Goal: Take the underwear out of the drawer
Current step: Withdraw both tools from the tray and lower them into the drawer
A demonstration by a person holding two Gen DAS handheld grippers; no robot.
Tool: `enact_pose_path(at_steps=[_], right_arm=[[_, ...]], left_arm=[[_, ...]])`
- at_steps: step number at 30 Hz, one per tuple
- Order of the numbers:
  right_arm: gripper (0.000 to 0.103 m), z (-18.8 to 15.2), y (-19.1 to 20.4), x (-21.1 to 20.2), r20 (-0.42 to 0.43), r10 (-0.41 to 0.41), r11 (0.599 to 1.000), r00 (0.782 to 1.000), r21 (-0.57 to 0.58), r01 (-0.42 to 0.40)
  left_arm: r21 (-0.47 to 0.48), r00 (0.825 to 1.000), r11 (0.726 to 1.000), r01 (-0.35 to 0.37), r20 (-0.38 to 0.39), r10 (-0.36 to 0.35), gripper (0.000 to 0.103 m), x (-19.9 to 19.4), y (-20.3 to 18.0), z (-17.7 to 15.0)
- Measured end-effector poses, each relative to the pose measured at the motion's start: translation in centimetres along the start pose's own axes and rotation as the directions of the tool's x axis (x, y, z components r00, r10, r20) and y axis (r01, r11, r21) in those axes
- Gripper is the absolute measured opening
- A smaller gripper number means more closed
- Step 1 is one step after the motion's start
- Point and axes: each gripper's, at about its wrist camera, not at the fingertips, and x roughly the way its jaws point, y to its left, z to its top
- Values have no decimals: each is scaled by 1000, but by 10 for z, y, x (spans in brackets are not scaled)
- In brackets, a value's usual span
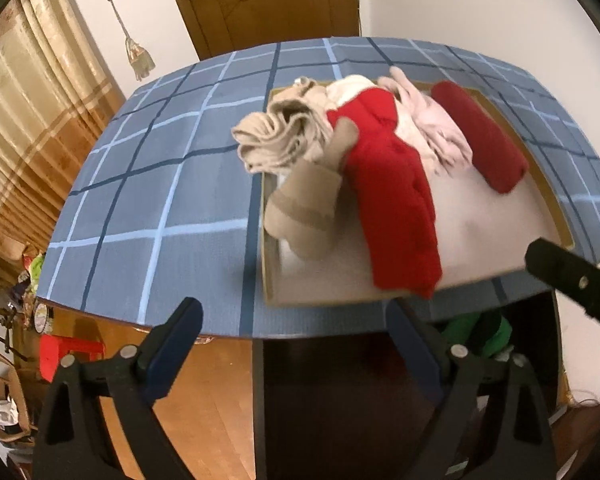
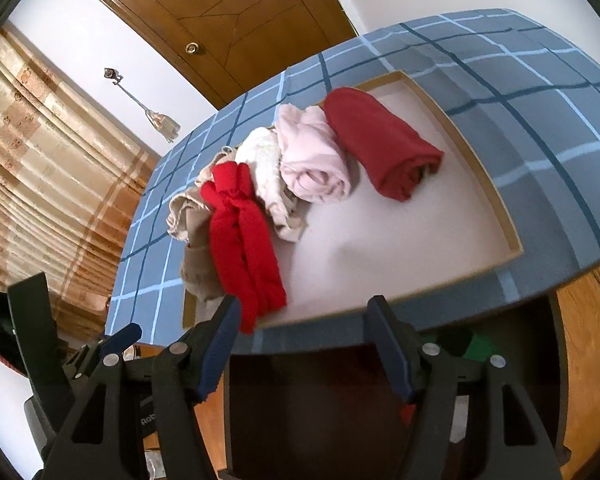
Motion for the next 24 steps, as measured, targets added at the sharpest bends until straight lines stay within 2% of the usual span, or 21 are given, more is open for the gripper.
enact_pose_path(at_steps=[6, 13, 24], right_arm=[[68, -15, -15, -14, -6, 9, 1000, 1000, -21, -9], [68, -31, -36, -26, -24, 5, 999, 1000, -39, -6], [67, -74, -88, -32, -125, -39, 999, 991, -23, 36]], left_arm=[[13, 999, 999, 34, -23, -33, 89, -4, -5, -22], [17, 997, 998, 59, -42, -58, 89, -10, -13, -48], [36, 987, 997, 75, -142, -69, 89, 4, -33, -99]])
